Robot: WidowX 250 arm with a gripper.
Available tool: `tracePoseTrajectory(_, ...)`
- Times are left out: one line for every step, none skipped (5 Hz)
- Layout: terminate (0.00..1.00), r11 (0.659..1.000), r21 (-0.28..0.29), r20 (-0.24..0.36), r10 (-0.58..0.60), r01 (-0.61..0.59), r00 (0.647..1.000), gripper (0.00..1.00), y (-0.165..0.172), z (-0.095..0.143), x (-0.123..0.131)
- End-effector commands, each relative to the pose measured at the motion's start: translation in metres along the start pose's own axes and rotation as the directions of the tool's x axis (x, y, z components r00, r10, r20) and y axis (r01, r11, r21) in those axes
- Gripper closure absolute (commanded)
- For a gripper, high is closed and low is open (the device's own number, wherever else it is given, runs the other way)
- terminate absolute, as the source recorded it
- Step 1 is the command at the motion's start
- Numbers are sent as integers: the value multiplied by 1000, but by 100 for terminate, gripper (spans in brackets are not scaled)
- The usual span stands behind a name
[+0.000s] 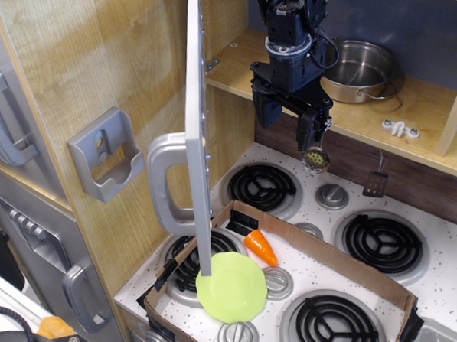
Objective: Close microwave
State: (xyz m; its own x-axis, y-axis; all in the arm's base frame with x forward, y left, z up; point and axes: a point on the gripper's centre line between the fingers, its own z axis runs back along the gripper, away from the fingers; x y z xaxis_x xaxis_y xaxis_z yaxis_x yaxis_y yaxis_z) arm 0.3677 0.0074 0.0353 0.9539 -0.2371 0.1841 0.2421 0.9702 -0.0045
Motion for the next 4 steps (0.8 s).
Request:
tracePoseTrajectory(0, 1000, 0, 0, 0, 0, 1000, 0, 0, 0, 0)
tracePoseTrajectory(0, 998, 28, 27, -48, 48, 998, 0, 2, 31, 4)
tracePoseTrajectory(0, 997, 64, 79, -57, 52, 995, 0, 6, 69, 8)
tracePoseTrajectory(0, 993, 78, 102, -92, 84, 990, 0, 11, 92, 10)
